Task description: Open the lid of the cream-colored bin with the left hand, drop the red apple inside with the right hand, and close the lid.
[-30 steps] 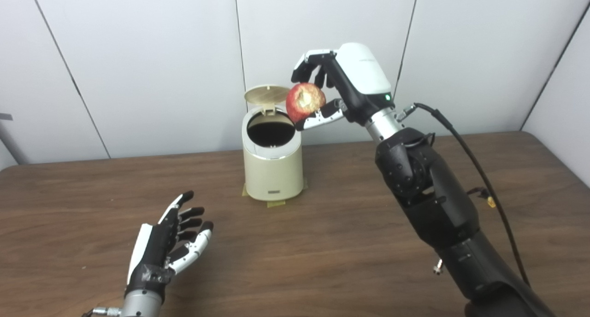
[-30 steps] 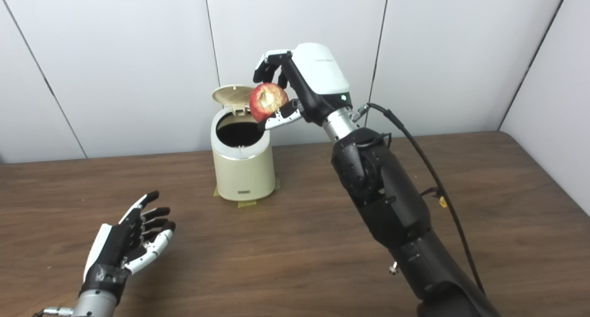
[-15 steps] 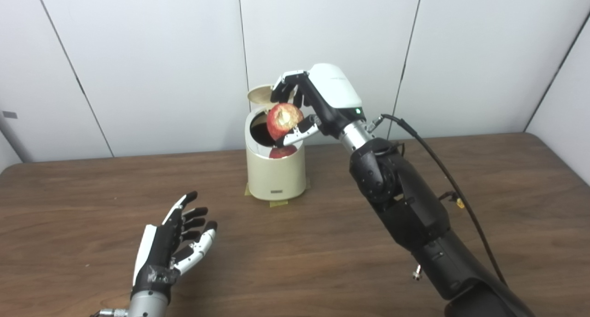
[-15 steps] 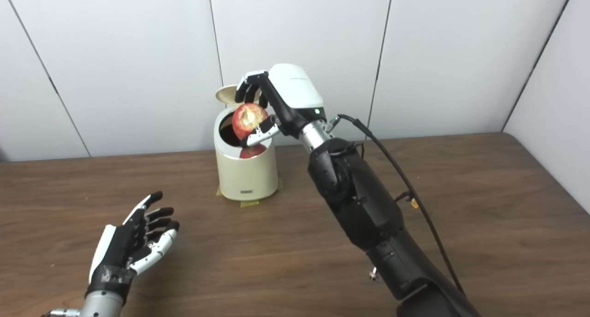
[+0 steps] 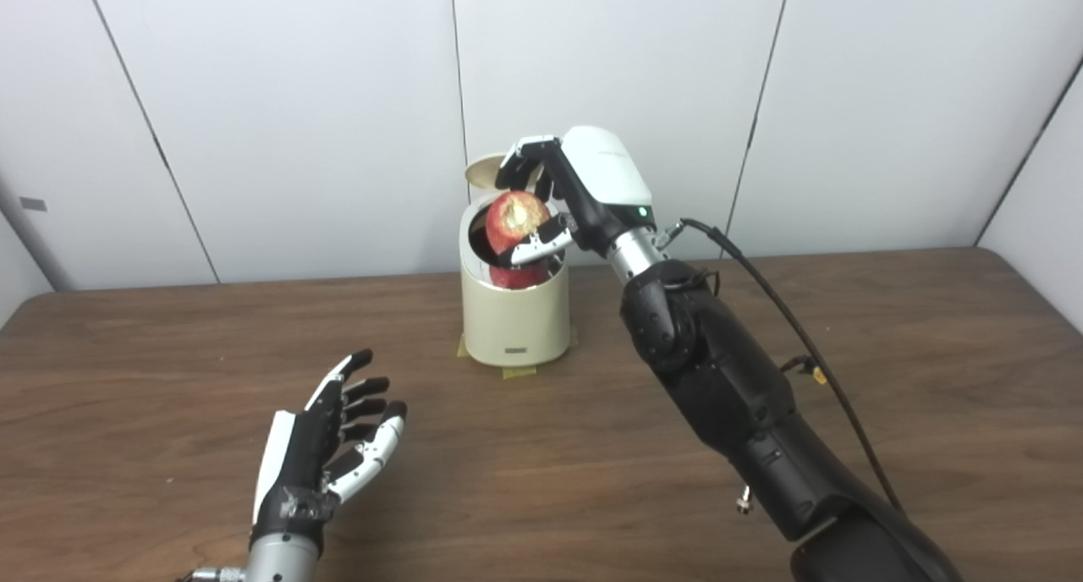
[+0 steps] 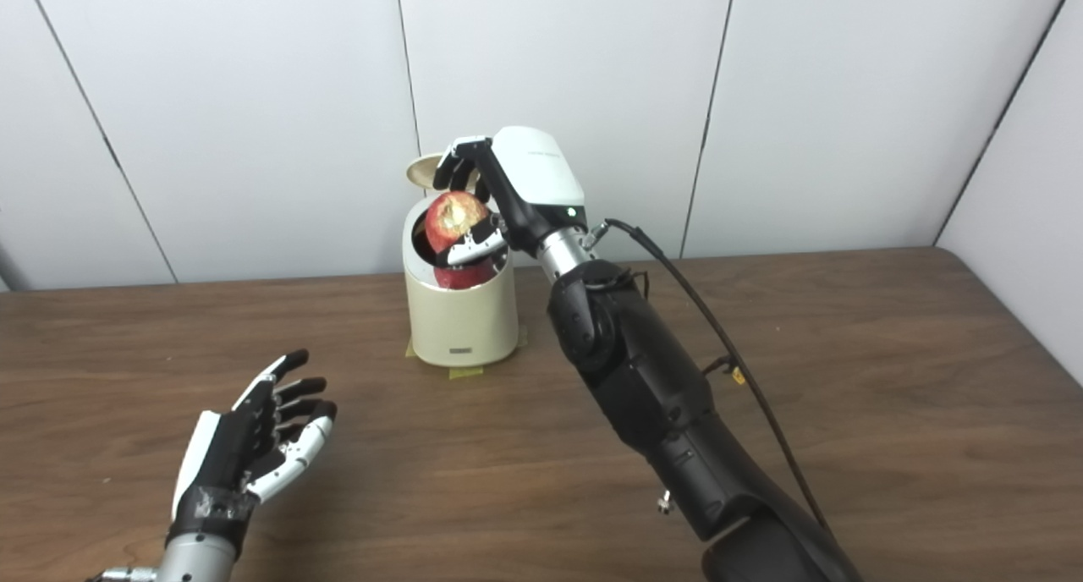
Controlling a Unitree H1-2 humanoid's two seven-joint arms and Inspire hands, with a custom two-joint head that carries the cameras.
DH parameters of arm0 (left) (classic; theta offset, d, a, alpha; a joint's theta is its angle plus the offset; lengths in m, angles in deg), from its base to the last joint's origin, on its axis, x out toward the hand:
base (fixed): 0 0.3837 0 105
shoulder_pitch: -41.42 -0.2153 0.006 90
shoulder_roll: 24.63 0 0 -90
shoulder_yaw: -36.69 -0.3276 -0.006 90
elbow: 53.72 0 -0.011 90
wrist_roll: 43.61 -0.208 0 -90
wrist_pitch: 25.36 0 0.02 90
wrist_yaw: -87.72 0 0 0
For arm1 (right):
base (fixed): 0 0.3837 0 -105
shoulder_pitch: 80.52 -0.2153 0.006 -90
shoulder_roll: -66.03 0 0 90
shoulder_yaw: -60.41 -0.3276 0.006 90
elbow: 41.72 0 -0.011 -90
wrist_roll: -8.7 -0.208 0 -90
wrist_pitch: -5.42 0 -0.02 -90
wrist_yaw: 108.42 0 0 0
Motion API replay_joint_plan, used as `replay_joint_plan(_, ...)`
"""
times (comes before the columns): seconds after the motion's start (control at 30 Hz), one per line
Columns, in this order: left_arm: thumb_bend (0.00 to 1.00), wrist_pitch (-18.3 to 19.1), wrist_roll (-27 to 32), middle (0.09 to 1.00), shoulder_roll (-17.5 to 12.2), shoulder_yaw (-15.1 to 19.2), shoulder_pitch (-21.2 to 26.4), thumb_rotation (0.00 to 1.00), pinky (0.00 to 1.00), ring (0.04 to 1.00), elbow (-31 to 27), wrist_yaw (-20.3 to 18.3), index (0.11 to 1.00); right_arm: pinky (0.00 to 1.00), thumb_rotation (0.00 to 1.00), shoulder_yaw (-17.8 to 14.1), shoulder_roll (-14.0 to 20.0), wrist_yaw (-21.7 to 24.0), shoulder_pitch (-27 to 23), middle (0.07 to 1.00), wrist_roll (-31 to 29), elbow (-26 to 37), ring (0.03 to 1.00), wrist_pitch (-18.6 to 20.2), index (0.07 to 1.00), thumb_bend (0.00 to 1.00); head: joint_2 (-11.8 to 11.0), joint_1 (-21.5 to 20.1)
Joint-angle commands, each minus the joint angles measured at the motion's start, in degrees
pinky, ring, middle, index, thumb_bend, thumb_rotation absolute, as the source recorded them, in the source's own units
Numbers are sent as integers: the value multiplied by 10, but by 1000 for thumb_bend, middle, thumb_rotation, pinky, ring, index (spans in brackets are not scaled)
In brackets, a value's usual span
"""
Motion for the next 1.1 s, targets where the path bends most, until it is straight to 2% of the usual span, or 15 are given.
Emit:
replay_joint_plan(0.0,366,-18,3,803,5,0,9,262,710,767,-21,13,896,354,0,-7,-1,-26,-44,503,-1,0,375,-11,513,515,0,1)
replay_joint_plan(0.27,376,-11,-2,803,8,-14,6,211,719,768,-39,16,868,341,0,-5,-3,-45,-56,489,-6,-28,368,-11,523,514,0,1)
replay_joint_plan(0.37,378,-17,0,800,7,-14,5,215,718,768,-36,19,865,350,0,-5,-5,-35,-57,489,-13,-31,374,-3,521,515,0,0)
replay_joint_plan(0.47,380,-22,-1,796,6,-14,5,217,710,762,-32,21,862,376,0,4,0,1,-55,522,-9,-20,407,23,515,516,-1,1)
replay_joint_plan(0.5,378,-23,-2,794,5,-15,5,215,706,758,-32,22,861,403,49,9,3,14,-54,568,-4,-14,467,34,504,519,-1,2)
replay_joint_plan(0.53,378,-25,-4,793,4,-16,5,214,705,758,-30,23,861,410,67,15,5,26,-54,582,4,-10,487,45,502,520,0,2)
replay_joint_plan(0.6,376,-28,-6,791,3,-17,5,217,705,755,-29,24,857,553,128,24,8,44,-54,674,10,-3,639,60,496,523,0,3)
replay_joint_plan(0.63,377,-29,-7,791,3,-18,5,218,707,756,-28,25,855,601,138,27,10,50,-54,692,12,-1,685,64,495,524,-1,5)
replay_joint_plan(0.67,378,-30,-8,793,3,-18,5,219,710,758,-27,26,851,640,184,30,11,53,-53,702,14,0,723,67,578,753,-2,5)
replay_joint_plan(0.7,378,-31,-7,793,4,-18,5,220,711,759,-25,27,849,654,200,33,12,57,-53,705,17,2,736,70,606,831,-3,8)
replay_joint_plan(0.73,382,-32,-4,788,5,-18,5,220,702,752,-24,27,833,676,225,36,13,63,-52,708,20,4,748,76,622,864,-5,9)
replay_joint_plan(0.83,393,-35,-1,779,7,-18,6,211,681,745,-19,28,786,739,283,43,15,83,-51,729,26,8,781,89,652,887,-6,10)
replay_joint_plan(0.97,399,-35,-3,774,9,-20,6,181,751,776,-18,30,760,816,332,47,14,106,-53,811,30,10,852,109,705,898,-7,9)
replay_joint_plan(1.07,387,-30,-6,783,9,-20,5,169,771,790,-21,29,761,844,340,46,13,114,-52,832,28,15,877,119,718,896,-7,8)
